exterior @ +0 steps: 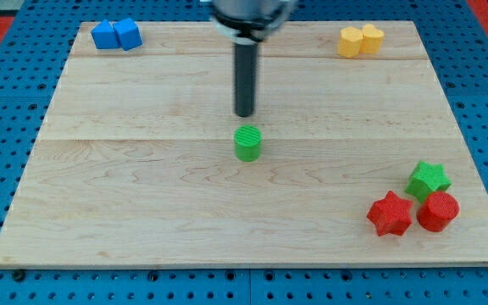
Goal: Push the green circle to the green and red star
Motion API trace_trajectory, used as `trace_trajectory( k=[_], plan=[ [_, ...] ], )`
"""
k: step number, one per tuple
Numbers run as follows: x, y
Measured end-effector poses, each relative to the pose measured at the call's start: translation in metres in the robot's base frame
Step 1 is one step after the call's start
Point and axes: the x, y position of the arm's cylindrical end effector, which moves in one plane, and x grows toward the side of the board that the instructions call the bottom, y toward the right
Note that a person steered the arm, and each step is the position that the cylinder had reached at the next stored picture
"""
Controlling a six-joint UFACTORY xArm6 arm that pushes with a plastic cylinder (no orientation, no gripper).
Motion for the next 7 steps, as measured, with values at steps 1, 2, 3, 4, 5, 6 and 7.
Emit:
trace_trajectory(
  k=[1,2,3,4,5,6,7],
  plan=[
    [0.013,-0.050],
    [0.050,-0.004],
    [0.068,0.080],
    [0.068,0.103],
    [0.056,0.066],
    [0.066,0.056],
    [0.095,0.109]
  ],
)
